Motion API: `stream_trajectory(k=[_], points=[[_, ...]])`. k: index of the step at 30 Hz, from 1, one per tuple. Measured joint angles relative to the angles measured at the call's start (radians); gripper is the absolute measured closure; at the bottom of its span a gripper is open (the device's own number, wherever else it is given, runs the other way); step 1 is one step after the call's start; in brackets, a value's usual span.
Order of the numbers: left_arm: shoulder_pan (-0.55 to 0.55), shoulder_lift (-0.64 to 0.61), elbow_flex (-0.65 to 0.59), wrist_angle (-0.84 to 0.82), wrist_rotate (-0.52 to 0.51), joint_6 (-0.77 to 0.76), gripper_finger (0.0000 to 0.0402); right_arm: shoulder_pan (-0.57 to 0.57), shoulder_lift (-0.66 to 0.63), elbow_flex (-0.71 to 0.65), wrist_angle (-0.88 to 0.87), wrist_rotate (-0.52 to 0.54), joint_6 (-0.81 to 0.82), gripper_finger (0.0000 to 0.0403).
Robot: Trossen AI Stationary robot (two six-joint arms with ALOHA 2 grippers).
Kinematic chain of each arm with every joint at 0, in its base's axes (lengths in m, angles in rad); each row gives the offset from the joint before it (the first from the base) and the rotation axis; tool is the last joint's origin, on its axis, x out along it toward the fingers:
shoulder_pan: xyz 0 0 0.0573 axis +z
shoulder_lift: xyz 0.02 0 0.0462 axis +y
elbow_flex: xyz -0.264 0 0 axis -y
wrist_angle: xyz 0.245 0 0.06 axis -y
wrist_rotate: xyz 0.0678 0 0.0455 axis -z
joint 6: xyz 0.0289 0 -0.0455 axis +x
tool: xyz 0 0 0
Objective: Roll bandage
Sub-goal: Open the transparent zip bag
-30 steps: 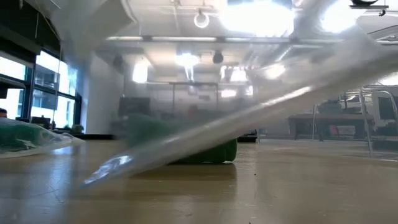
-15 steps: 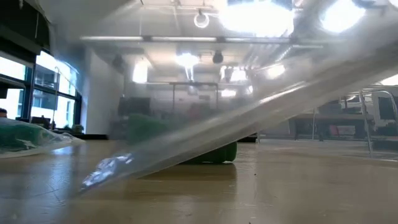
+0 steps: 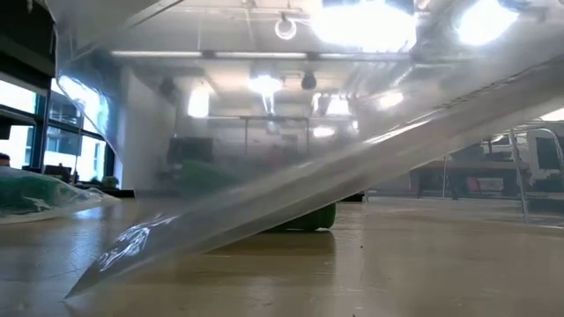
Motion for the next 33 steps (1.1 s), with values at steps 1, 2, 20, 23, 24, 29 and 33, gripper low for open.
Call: stream_trajectory(k=[1, 2, 20, 23, 24, 29, 33], points=[[0.000, 0.000, 0.000, 0.000, 0.000, 0.000, 0.0340, 0.000, 0.000, 0.000, 0.000, 0.000, 0.000, 0.0403], [0.000, 0.000, 0.000, 0.000, 0.000, 0.000, 0.0345, 0.000, 0.000, 0.000, 0.000, 0.000, 0.000, 0.0403], [-0.008, 0.000, -0.001, 0.019, 0.002, 0.026, 0.0386, 0.000, -0.001, 0.000, -0.003, -0.010, 0.000, 0.0403], [-0.012, 0.000, 0.000, 0.001, 0.001, -0.002, 0.0383, -0.001, 0.000, 0.000, -0.003, -0.010, 0.000, 0.0403], [-0.013, 0.000, 0.000, -0.010, 0.000, -0.012, 0.0381, -0.001, 0.000, 0.000, -0.003, -0.010, 0.000, 0.0403], [-0.018, -0.001, 0.002, -0.066, -0.006, -0.076, 0.0376, -0.003, 0.002, 0.000, -0.004, -0.010, 0.000, 0.0403], [-0.021, -0.001, 0.003, -0.100, -0.004, -0.109, 0.0375, -0.002, 0.002, 0.000, -0.004, -0.006, 0.000, 0.0403]])
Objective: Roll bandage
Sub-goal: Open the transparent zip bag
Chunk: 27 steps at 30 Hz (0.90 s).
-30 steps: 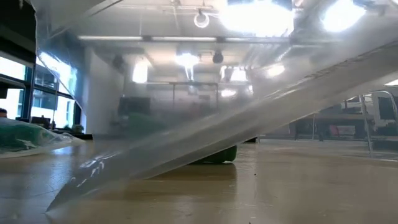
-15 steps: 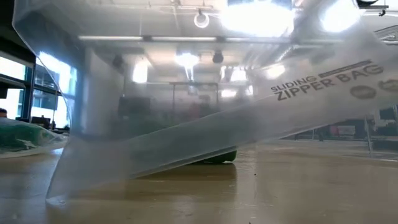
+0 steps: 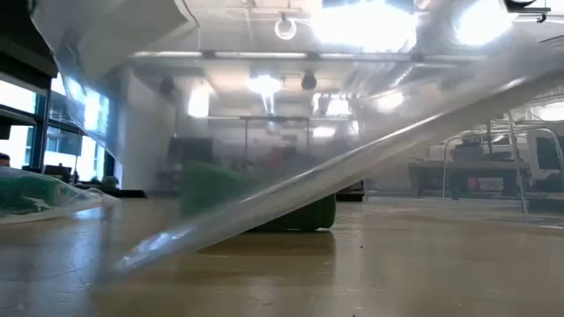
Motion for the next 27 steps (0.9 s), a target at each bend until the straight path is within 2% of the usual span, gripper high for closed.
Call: stream_trajectory(k=[5, 9, 16, 22, 27], points=[[-0.001, 0.000, -0.002, -0.004, 0.024, 0.001, 0.0362, 0.002, 0.000, 0.000, 0.003, 0.001, 0.000, 0.0403], [0.000, -0.002, -0.004, -0.038, 0.070, -0.044, 0.0323, 0.003, 0.000, 0.000, 0.005, 0.008, 0.000, 0.0403], [0.002, -0.003, -0.003, -0.013, 0.061, -0.036, 0.0265, 0.002, 0.000, 0.000, 0.004, 0.007, 0.003, 0.0403], [-0.007, -0.005, 0.030, 0.045, -0.018, 0.081, 0.0261, 0.002, -0.001, 0.000, 0.004, 0.005, 0.003, 0.0403], [0.006, -0.005, 0.032, 0.098, 0.010, 0.125, 0.0279, 0.002, -0.001, 0.000, 0.004, 0.003, 0.004, 0.0403]])
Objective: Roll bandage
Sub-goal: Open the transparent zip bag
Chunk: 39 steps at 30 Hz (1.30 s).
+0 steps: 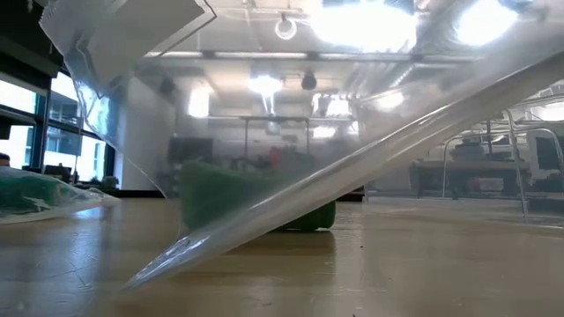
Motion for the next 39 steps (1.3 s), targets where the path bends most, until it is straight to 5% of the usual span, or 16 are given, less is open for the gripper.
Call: stream_trajectory(k=[15, 39], points=[[0.021, 0.000, 0.000, -0.088, 0.040, -0.024, 0.0383, -0.001, -0.001, 0.000, -0.001, -0.003, -0.002, 0.0403], [-0.052, 0.000, 0.001, -0.493, 0.054, -0.383, 0.0369, 0.000, -0.001, 0.000, 0.000, 0.000, -0.002, 0.0403]])
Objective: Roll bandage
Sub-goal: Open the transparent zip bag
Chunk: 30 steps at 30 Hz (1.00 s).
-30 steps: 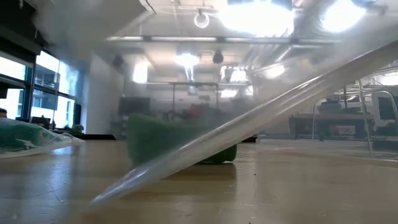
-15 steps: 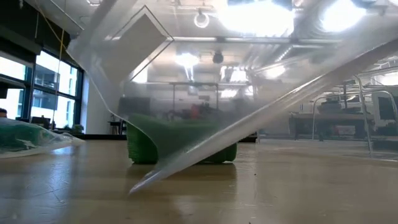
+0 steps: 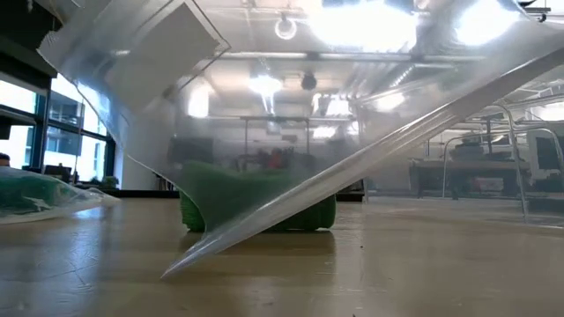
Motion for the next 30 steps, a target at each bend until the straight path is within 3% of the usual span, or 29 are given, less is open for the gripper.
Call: stream_trajectory(k=[9, 22, 30], points=[[-0.022, 0.001, -0.001, -0.024, 0.009, -0.025, 0.0369, 0.000, 0.000, 0.000, 0.001, -0.001, 0.000, 0.0403], [-0.020, 0.001, -0.001, -0.105, 0.108, -0.115, 0.0367, 0.000, 0.000, 0.000, 0.001, -0.003, 0.001, 0.0403], [-0.004, -0.060, -0.002, -0.090, 0.138, -0.093, 0.0301, 0.002, 0.000, 0.000, 0.001, -0.006, -0.002, 0.0403]])
